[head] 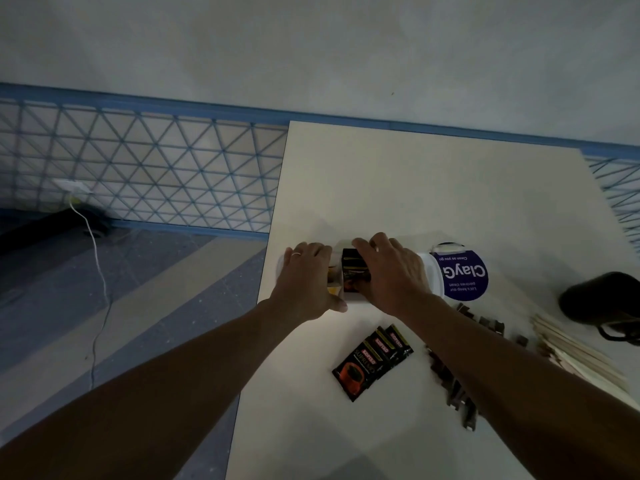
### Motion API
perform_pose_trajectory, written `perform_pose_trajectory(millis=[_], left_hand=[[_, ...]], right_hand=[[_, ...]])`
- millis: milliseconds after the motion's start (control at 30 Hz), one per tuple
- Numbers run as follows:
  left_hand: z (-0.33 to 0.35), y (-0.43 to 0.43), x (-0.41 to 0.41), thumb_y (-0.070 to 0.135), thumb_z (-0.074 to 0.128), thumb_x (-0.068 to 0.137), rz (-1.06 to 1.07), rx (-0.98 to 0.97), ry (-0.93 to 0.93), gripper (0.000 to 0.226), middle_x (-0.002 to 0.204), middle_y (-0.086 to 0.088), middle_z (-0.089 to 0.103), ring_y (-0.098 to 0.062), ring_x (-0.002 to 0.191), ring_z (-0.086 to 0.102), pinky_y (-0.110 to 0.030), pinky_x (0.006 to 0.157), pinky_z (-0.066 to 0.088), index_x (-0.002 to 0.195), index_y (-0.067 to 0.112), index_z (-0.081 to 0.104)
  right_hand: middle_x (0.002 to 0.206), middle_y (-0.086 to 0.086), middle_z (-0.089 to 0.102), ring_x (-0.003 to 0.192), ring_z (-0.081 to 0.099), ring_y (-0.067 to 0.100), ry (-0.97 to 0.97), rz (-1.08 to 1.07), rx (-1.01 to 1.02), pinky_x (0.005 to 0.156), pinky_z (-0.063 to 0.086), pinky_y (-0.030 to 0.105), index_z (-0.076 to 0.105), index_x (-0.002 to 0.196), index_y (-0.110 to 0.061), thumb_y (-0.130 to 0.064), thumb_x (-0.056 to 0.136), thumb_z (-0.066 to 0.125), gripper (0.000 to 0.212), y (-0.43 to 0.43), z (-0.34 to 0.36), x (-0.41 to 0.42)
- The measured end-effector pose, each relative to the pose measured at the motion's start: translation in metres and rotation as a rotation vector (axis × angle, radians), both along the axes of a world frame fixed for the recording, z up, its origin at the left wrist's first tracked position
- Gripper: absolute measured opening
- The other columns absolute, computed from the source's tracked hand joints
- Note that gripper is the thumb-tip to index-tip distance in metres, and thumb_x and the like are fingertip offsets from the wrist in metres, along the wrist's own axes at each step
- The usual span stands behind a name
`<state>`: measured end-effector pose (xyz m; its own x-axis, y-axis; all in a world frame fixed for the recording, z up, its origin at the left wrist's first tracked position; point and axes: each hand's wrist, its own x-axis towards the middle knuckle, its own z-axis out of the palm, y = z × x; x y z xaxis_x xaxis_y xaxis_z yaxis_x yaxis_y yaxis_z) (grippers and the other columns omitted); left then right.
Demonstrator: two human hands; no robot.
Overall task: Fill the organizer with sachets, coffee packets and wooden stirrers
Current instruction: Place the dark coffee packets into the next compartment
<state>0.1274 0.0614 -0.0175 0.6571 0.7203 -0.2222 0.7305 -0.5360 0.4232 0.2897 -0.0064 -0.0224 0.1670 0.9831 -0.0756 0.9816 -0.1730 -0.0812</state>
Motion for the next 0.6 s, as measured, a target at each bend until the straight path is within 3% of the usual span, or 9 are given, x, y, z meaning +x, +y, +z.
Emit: perform_pose_trajectory(millis=[167,267,400,600], left_hand=[[0.003,0.0,-0.001,0.058,0.084,0.058,0.0,-0.032,-0.012,0.113,0.151,-0.007,0.038,-0.027,0.14,0.028,-0.047,0.117,0.019,0.148,0.011,0.032],[0.012,-0.006,0.001,0.05,0.085,0.061,0.024,-0.043,-0.12,0.108,0.149,-0.007,0.039,-0.029,0.138,0.028,-0.047,0.115,0.026,0.147,0.011,0.034],[0.024,-0.022,0.008,0.037,0.087,0.067,0.037,0.015,-0.316,0.085,0.137,-0.005,0.051,-0.022,0.126,0.044,-0.029,0.101,0.036,0.139,0.013,0.047],[0.036,-0.056,0.016,0.026,0.082,0.075,-0.003,-0.063,-0.46,0.042,0.101,0.005,0.067,-0.008,0.087,0.063,-0.026,0.078,0.054,0.112,0.017,0.066]], right_hand=[[0.127,0.005,0.052,0.11,0.058,0.024,0.05,-0.043,0.065,0.076,0.05,0.036,0.041,0.141,-0.026,-0.05,0.08,0.074,0.073,-0.014,0.018,0.004],[0.129,0.003,0.052,0.112,0.059,0.022,0.067,-0.085,0.115,0.076,0.05,0.036,0.044,0.14,-0.028,-0.049,0.082,0.072,0.067,-0.03,0.028,0.008],[0.124,0.0,0.058,0.103,0.062,0.019,0.106,-0.14,0.171,0.069,0.043,0.029,0.055,0.131,-0.026,-0.044,0.086,0.07,0.051,-0.057,0.034,0.014],[0.106,-0.007,0.068,0.084,0.063,0.009,0.183,-0.223,0.139,0.064,0.046,0.024,0.068,0.111,-0.024,-0.038,0.089,0.068,0.026,-0.102,0.026,0.015]])
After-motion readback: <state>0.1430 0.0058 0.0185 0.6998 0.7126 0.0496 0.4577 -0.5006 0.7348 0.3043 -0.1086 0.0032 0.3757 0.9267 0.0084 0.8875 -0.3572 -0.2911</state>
